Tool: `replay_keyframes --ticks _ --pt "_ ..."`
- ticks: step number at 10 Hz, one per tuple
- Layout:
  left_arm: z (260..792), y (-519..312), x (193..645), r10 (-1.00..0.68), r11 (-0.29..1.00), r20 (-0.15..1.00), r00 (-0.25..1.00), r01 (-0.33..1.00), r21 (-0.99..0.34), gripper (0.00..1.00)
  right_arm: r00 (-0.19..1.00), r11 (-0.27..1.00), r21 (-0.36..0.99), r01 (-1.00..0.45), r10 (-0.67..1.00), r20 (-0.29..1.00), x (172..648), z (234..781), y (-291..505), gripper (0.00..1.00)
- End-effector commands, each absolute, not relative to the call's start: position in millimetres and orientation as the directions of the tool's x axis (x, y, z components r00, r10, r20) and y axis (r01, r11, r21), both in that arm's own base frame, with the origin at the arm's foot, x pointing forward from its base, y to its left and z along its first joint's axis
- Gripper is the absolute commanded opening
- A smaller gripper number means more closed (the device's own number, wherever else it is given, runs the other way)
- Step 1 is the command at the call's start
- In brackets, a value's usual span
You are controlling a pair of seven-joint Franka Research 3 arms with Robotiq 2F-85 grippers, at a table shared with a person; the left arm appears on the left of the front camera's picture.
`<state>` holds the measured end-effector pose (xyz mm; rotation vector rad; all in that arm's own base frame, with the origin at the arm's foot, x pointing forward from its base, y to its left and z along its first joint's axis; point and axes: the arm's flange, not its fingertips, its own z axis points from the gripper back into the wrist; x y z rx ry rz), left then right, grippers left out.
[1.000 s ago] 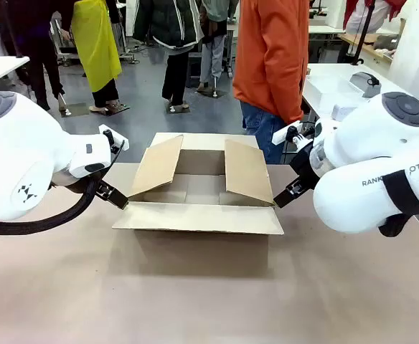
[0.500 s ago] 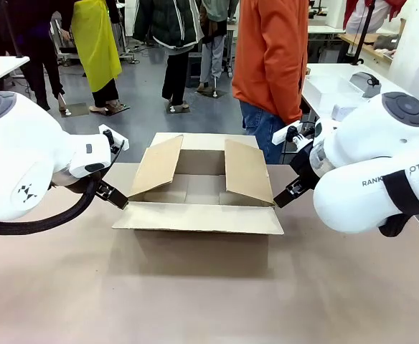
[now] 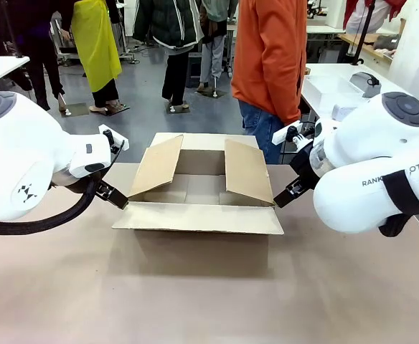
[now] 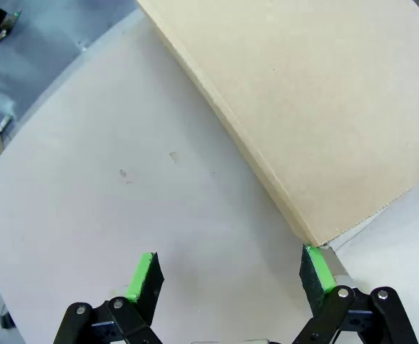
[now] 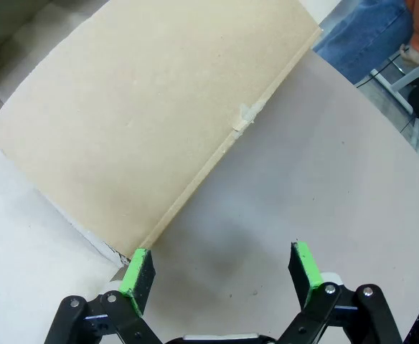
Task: Pack the gift set into the box.
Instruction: Place both hands on the side flaps of the Package Box and spread them outward.
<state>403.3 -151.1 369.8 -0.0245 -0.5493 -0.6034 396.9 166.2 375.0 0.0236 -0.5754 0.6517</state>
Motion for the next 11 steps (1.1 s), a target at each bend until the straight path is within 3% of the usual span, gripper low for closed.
replay_keyframes --ticks 1,5,7,9,10,11 --pt "370 -152 403 -0.533 0.827 0.498 0.684 0.546 0.135 1.00 0.646 0.801 -0.155 -0.579 0.566 0.513 397 375 166 1.00" --pt "370 -151 403 -0.532 0.828 0.497 0.685 0.545 0.135 1.00 0.665 0.820 -0.184 -0.541 0.552 0.503 396 387 159 1.00" --pt "412 -120 380 -0.514 0.828 0.526 0.677 0.553 0.097 1.00 0.693 0.844 -0.142 -0.518 0.511 0.509 387 422 126 1.00" --pt "464 -68 346 -0.360 0.890 0.550 0.753 0.455 -0.041 1.00 0.729 0.892 -0.007 -0.452 0.374 0.573 372 461 67 1.00" --pt "480 -37 335 -0.203 0.920 0.579 0.789 0.356 -0.162 1.00 0.762 0.912 0.094 -0.398 0.272 0.587 368 472 29 1.00" --pt "503 6 324 -0.036 0.917 0.582 0.813 0.258 -0.305 1.00 0.814 0.892 0.322 -0.317 0.081 0.576 362 485 -11 1.00"
